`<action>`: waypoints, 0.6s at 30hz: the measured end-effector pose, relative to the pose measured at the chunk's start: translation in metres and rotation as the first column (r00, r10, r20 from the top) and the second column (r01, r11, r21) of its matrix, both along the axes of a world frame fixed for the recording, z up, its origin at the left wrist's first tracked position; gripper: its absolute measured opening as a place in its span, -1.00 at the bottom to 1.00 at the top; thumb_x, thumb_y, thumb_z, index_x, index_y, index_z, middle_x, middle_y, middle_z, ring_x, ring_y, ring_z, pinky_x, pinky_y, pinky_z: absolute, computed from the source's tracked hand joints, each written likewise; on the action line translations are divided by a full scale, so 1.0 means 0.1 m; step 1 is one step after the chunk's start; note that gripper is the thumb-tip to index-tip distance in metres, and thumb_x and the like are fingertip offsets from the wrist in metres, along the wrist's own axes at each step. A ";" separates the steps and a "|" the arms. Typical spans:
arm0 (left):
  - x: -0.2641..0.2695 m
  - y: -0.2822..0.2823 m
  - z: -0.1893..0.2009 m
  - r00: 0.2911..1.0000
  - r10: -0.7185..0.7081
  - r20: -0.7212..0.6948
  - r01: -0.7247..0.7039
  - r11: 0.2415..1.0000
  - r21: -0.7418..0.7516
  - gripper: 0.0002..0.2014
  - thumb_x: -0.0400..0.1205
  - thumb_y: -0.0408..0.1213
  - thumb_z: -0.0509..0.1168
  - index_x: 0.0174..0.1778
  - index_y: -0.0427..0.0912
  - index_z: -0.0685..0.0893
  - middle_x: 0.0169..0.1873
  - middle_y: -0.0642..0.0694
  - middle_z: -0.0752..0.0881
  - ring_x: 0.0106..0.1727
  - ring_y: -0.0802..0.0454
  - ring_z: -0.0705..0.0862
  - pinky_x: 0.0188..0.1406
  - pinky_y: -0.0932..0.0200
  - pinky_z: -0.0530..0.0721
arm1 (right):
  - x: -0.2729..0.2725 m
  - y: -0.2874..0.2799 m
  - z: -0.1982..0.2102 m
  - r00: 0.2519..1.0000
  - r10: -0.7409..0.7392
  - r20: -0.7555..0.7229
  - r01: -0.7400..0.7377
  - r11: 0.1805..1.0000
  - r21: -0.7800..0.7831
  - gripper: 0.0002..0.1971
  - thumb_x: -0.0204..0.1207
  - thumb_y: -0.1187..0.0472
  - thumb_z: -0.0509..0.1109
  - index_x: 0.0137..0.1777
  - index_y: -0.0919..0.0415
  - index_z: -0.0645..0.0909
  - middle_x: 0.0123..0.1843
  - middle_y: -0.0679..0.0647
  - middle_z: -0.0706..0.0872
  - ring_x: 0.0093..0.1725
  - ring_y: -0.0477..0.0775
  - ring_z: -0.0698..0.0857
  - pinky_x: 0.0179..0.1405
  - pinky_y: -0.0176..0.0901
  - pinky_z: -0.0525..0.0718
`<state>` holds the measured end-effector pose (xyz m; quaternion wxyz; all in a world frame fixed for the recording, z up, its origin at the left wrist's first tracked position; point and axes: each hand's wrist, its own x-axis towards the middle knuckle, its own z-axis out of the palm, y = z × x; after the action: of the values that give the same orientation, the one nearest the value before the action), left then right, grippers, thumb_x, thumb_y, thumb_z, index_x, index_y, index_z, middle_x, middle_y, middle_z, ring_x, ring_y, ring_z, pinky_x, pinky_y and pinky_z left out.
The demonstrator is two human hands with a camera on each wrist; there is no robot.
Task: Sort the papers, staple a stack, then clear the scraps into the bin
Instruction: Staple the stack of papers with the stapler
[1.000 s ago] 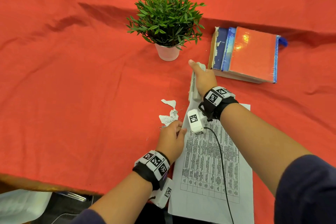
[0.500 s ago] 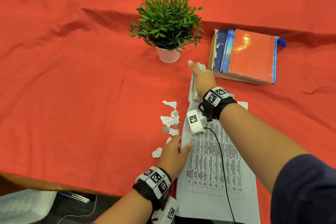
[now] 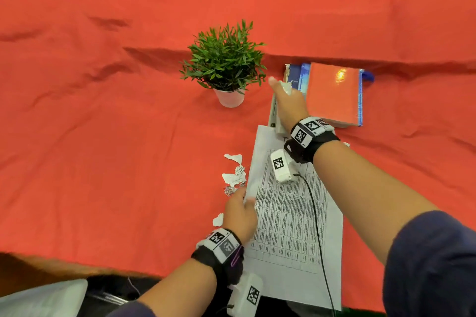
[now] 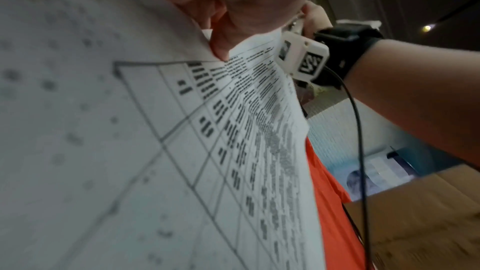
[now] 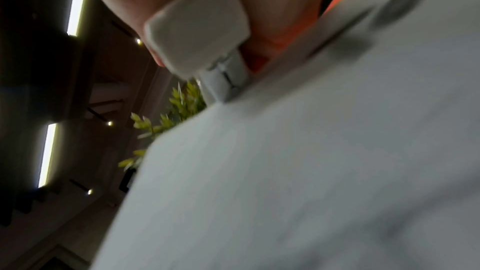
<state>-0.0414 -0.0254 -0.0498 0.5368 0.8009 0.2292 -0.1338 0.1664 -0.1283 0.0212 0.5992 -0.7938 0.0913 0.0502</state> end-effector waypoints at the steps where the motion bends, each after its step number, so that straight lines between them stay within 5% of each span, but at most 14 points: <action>1: 0.01 0.07 0.06 1.000 0.015 -0.008 -0.015 1.000 -0.012 -0.81 0.74 -0.36 0.12 0.11 -0.10 0.63 -0.20 -0.01 0.71 -0.22 0.05 0.66 -0.27 0.18 0.65 | 0.03 -0.08 0.07 0.999 -0.043 0.000 0.043 0.999 0.027 -0.55 0.55 -0.24 0.29 -0.38 0.10 0.45 -0.43 -0.06 0.45 -0.43 -0.03 0.41 -0.50 -0.42 0.38; 3: 0.02 0.30 0.16 0.999 0.042 -0.022 -0.042 0.999 -0.014 -0.80 0.74 -0.34 0.13 0.16 -0.04 0.62 -0.12 0.01 0.73 -0.20 0.10 0.66 -0.31 0.29 0.66 | 0.12 -0.32 0.18 0.989 -0.150 -0.018 0.151 0.985 0.080 -0.61 0.54 -0.17 0.34 -0.40 0.04 0.44 -0.41 -0.06 0.49 -0.39 -0.03 0.48 -0.36 -0.28 0.46; 6: 0.08 0.79 0.31 0.997 0.075 -0.029 -0.072 0.995 0.069 -0.82 0.74 -0.33 0.13 0.17 -0.08 0.60 -0.12 0.08 0.67 -0.24 0.20 0.60 -0.42 0.38 0.57 | 0.18 -0.79 0.19 0.953 -0.304 0.004 0.300 0.941 0.157 -0.75 0.37 0.05 0.49 -0.11 0.01 0.46 -0.17 -0.04 0.58 -0.13 0.02 0.60 -0.04 -0.11 0.58; 10: 0.22 1.71 0.38 0.983 0.152 -0.099 -0.127 0.966 0.225 -0.81 0.71 -0.26 0.19 0.14 -0.18 0.67 0.05 -0.12 0.73 0.03 -0.12 0.71 -0.01 -0.02 0.69 | -0.07 -1.45 0.03 0.938 -0.341 -0.064 0.343 0.939 0.017 -0.53 0.25 0.22 0.48 0.10 0.19 0.34 -0.18 -0.03 0.49 -0.27 -0.09 0.53 -0.27 -0.18 0.54; 13: 0.29 2.42 0.35 0.965 0.219 -0.145 -0.171 0.943 0.284 -0.83 0.62 -0.19 0.27 0.07 -0.03 0.70 0.05 -0.13 0.76 0.09 -0.23 0.72 0.20 -0.30 0.64 | -0.37 -1.92 -0.33 0.929 -0.337 -0.154 0.293 0.923 -0.251 -0.40 0.01 0.04 0.43 0.05 0.35 0.56 -0.23 0.08 0.56 -0.30 0.05 0.55 -0.30 -0.15 0.47; 18: 0.32 3.32 0.07 0.947 0.262 -0.185 -0.181 0.913 0.366 -0.85 0.56 -0.10 0.33 -0.01 0.02 0.73 0.08 -0.22 0.77 0.10 -0.32 0.72 0.21 -0.39 0.61 | -0.92 -2.23 -0.77 0.897 -0.390 -0.208 0.249 0.835 -0.491 -0.62 0.45 0.23 0.45 0.25 0.36 0.60 0.01 0.21 0.67 0.09 0.26 0.69 -0.11 -0.09 0.46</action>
<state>-0.0099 0.3062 -0.0428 0.3700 0.8299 0.3995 -0.1215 0.0747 -0.3510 -0.0560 0.3766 -0.8671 0.3230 0.0452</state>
